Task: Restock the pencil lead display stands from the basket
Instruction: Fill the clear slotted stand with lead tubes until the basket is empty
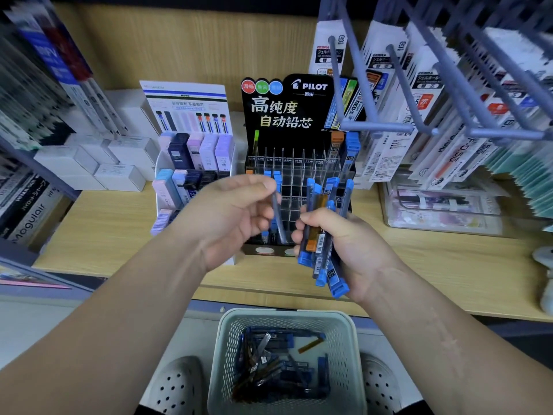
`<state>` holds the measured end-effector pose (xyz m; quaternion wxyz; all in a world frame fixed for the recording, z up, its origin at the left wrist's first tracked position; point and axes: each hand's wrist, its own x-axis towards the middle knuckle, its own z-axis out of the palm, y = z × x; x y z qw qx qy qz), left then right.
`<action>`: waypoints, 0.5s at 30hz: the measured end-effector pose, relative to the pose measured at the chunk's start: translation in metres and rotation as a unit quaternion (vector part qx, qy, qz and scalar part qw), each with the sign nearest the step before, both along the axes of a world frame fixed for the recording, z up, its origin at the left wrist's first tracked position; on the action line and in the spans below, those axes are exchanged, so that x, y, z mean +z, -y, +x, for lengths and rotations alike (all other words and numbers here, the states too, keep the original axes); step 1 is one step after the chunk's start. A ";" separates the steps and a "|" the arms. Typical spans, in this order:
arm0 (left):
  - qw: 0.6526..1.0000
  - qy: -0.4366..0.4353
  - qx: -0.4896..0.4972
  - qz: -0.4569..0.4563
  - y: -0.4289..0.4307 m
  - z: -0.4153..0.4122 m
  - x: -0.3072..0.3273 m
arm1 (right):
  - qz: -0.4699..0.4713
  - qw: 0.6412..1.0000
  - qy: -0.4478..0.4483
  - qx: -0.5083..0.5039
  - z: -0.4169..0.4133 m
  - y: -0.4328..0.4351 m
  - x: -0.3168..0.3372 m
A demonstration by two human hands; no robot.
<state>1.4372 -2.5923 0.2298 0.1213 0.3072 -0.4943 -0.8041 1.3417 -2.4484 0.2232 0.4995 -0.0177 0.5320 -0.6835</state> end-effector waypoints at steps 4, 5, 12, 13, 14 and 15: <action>0.989 -0.022 0.090 -0.117 0.011 0.001 0.004 | 0.000 1.000 0.003 -0.005 -0.004 -0.005 -0.001; 0.978 -0.014 0.107 -0.177 0.014 0.001 0.005 | 0.004 1.000 0.002 -0.007 -0.005 -0.006 -0.001; 0.921 0.037 0.032 -0.385 0.012 0.006 -0.002 | 0.015 1.000 -0.011 -0.012 -0.009 -0.010 -0.003; 0.912 0.049 0.015 -0.407 0.011 0.007 -0.005 | 0.014 1.000 -0.011 -0.011 -0.009 -0.010 -0.004; 0.900 0.060 0.002 -0.432 0.011 0.007 -0.008 | 0.012 1.000 -0.012 -0.011 -0.010 -0.010 -0.004; 0.886 0.071 -0.008 -0.458 0.011 0.007 -0.011 | 0.011 1.000 -0.011 -0.011 -0.010 -0.010 -0.004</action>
